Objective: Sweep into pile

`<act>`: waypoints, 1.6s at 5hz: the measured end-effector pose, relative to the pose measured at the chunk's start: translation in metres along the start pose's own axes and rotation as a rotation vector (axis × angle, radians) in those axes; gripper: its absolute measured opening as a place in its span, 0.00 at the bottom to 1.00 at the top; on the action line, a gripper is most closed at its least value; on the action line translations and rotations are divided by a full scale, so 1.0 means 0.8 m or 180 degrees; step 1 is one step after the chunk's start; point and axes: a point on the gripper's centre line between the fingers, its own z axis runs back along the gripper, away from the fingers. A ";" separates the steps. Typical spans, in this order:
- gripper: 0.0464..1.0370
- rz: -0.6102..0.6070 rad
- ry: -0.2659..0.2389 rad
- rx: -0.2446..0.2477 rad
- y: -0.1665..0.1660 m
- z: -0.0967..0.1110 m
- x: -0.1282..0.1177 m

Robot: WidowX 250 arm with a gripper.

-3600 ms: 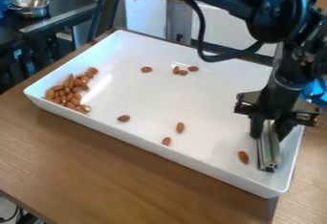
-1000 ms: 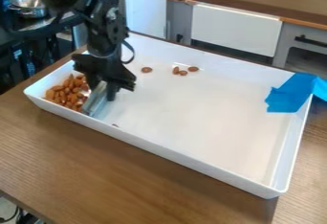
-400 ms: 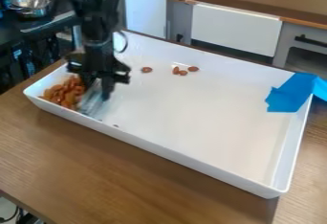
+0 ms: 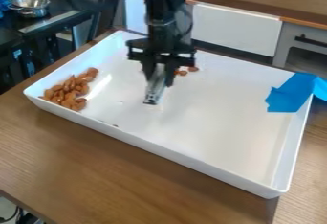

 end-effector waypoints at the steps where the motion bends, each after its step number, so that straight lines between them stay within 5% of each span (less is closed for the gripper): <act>1: 0.34 -0.0014 -0.0031 -0.0038 -0.029 0.000 0.002; 3: 0.34 -0.0170 -0.0082 0.0092 -0.071 -0.037 0.016; 5: 0.34 -0.0168 -0.0081 0.0116 -0.082 -0.046 0.033; 8: 0.34 0.0055 -0.0026 0.0176 -0.044 -0.064 0.061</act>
